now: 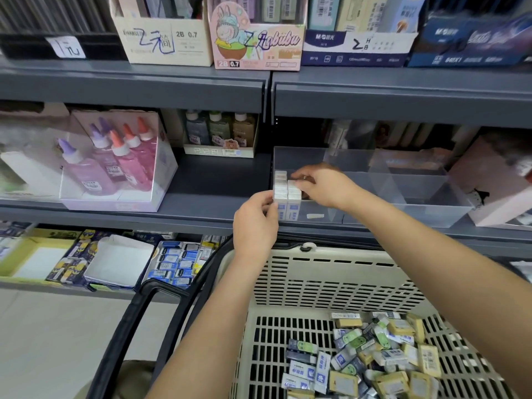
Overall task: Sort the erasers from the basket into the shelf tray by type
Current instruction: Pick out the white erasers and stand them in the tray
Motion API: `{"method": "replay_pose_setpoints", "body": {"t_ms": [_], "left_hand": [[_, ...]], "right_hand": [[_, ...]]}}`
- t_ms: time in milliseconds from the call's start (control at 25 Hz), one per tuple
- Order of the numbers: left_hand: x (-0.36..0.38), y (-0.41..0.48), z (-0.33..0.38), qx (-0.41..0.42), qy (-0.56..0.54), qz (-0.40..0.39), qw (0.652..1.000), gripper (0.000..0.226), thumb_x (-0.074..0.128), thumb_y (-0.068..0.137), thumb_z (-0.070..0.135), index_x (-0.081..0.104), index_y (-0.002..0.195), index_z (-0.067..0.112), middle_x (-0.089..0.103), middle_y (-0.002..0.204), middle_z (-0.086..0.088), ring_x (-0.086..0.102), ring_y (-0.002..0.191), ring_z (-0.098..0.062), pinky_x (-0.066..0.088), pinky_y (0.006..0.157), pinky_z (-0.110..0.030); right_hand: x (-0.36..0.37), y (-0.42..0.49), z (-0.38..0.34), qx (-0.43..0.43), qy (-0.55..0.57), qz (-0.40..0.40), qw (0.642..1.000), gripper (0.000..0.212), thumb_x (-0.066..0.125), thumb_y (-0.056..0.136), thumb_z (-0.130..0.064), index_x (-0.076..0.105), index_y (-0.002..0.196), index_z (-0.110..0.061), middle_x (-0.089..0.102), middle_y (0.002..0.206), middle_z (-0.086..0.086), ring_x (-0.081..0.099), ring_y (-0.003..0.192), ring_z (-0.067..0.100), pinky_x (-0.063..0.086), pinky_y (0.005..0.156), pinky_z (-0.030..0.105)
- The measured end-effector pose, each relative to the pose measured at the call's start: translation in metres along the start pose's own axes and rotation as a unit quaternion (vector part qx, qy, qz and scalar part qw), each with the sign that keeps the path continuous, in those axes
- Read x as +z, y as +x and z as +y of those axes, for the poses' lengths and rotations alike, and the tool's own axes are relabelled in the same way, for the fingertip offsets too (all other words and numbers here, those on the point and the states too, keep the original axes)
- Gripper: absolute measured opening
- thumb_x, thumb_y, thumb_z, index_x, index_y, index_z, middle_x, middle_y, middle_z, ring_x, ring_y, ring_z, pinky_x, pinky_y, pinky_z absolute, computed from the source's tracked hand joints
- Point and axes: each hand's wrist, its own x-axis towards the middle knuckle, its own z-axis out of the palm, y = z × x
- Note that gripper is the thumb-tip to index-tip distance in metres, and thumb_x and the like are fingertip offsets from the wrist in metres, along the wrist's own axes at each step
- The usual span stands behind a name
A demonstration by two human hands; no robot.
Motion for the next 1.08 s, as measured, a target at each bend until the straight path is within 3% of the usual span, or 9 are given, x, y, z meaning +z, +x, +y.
{"method": "replay_pose_setpoints", "body": {"t_ms": [160, 320, 480, 560, 640, 720, 800, 920, 1080], "left_hand": [[-0.007, -0.007, 0.006, 0.007, -0.011, -0.002, 1.0, 0.034, 0.057, 0.09, 0.018, 0.055, 0.124, 0.017, 0.057, 0.113, 0.004, 0.058, 0.097, -0.007, 0.046, 0.083, -0.021], [-0.008, -0.047, 0.014, 0.068, -0.099, 0.048, 0.992, 0.022, 0.058, 0.087, 0.014, 0.056, 0.106, 0.024, 0.05, 0.097, 0.011, 0.052, 0.083, 0.004, 0.043, 0.07, -0.007], [0.015, -0.099, 0.004, 0.078, -0.07, -0.087, 0.991, 0.016, 0.059, 0.086, 0.014, 0.055, 0.093, 0.027, 0.056, 0.087, 0.009, 0.054, 0.076, -0.001, 0.041, 0.069, -0.006], [0.029, -0.116, -0.013, 0.01, -0.033, -0.179, 0.983, 0.011, 0.059, 0.087, 0.014, 0.058, 0.096, 0.02, 0.058, 0.086, 0.009, 0.054, 0.077, -0.002, 0.041, 0.073, -0.008], [0.041, -0.13, -0.034, -0.093, 0.011, -0.266, 0.959, 0.012, 0.058, 0.089, 0.016, 0.061, 0.1, 0.012, 0.061, 0.092, 0.003, 0.058, 0.088, -0.011, 0.043, 0.08, -0.018], [0.048, -0.144, -0.06, -0.149, 0.07, -0.342, 0.925, 0.015, 0.059, 0.089, 0.017, 0.062, 0.101, 0.009, 0.064, 0.1, -0.004, 0.059, 0.096, -0.017, 0.044, 0.083, -0.024], [0.05, -0.157, -0.08, -0.162, 0.137, -0.409, 0.888, 0.017, 0.061, 0.088, 0.019, 0.062, 0.102, 0.01, 0.065, 0.105, -0.006, 0.059, 0.095, -0.017, 0.046, 0.083, -0.027], [0.051, -0.163, -0.095, -0.15, 0.214, -0.438, 0.86, 0.016, 0.063, 0.086, 0.018, 0.06, 0.1, 0.01, 0.061, 0.108, -0.008, 0.058, 0.096, -0.022, 0.046, 0.081, -0.029], [0.049, -0.165, -0.098, -0.148, 0.3, -0.467, 0.818, 0.018, 0.064, 0.083, 0.022, 0.047, 0.078, 0.015, 0.052, 0.078, 0.001, 0.053, 0.079, -0.018, 0.04, 0.06, -0.026]], "right_hand": [[-0.008, -0.016, 0.001, 0.006, 0.035, 0.028, 0.999, 0.031, 0.054, 0.091, -0.027, 0.057, 0.121, -0.022, 0.063, 0.117, 0.003, 0.058, 0.107, 0.016, 0.04, 0.089, 0.022], [-0.012, -0.064, 0.011, 0.003, 0.174, 0.116, 0.978, 0.018, 0.06, 0.087, -0.019, 0.064, 0.103, -0.025, 0.069, 0.097, -0.004, 0.065, 0.091, 0.011, 0.05, 0.088, 0.025], [0.014, -0.141, 0.038, -0.005, 0.277, 0.102, 0.955, 0.023, 0.063, 0.086, -0.013, 0.062, 0.084, -0.036, 0.069, 0.078, -0.008, 0.068, 0.072, 0.005, 0.053, 0.071, 0.014], [0.042, -0.175, 0.061, 0.023, 0.229, 0.039, 0.972, 0.017, 0.061, 0.087, -0.016, 0.065, 0.089, -0.032, 0.068, 0.08, -0.013, 0.066, 0.071, 0.003, 0.049, 0.069, 0.007], [0.074, -0.202, 0.082, 0.039, 0.115, -0.076, 0.99, 0.014, 0.059, 0.089, -0.023, 0.067, 0.1, -0.023, 0.067, 0.088, -0.012, 0.061, 0.075, -0.001, 0.046, 0.071, 0.006], [0.104, -0.218, 0.099, 0.042, 0.039, -0.196, 0.979, 0.022, 0.058, 0.091, -0.026, 0.065, 0.108, -0.016, 0.068, 0.1, -0.002, 0.06, 0.085, 0.007, 0.049, 0.081, 0.017], [0.125, -0.225, 0.106, 0.049, -0.006, -0.265, 0.963, 0.029, 0.056, 0.091, -0.03, 0.06, 0.116, -0.015, 0.065, 0.111, 0.003, 0.06, 0.096, 0.015, 0.049, 0.086, 0.028], [0.141, -0.219, 0.107, 0.055, -0.065, -0.254, 0.963, 0.037, 0.053, 0.091, -0.034, 0.053, 0.124, -0.016, 0.061, 0.116, 0.006, 0.059, 0.1, 0.022, 0.051, 0.083, 0.036], [0.163, -0.208, 0.099, 0.049, -0.104, -0.234, 0.965, 0.04, 0.051, 0.092, -0.036, 0.048, 0.124, -0.012, 0.05, 0.125, 0.01, 0.056, 0.107, 0.027, 0.05, 0.082, 0.037]]}}
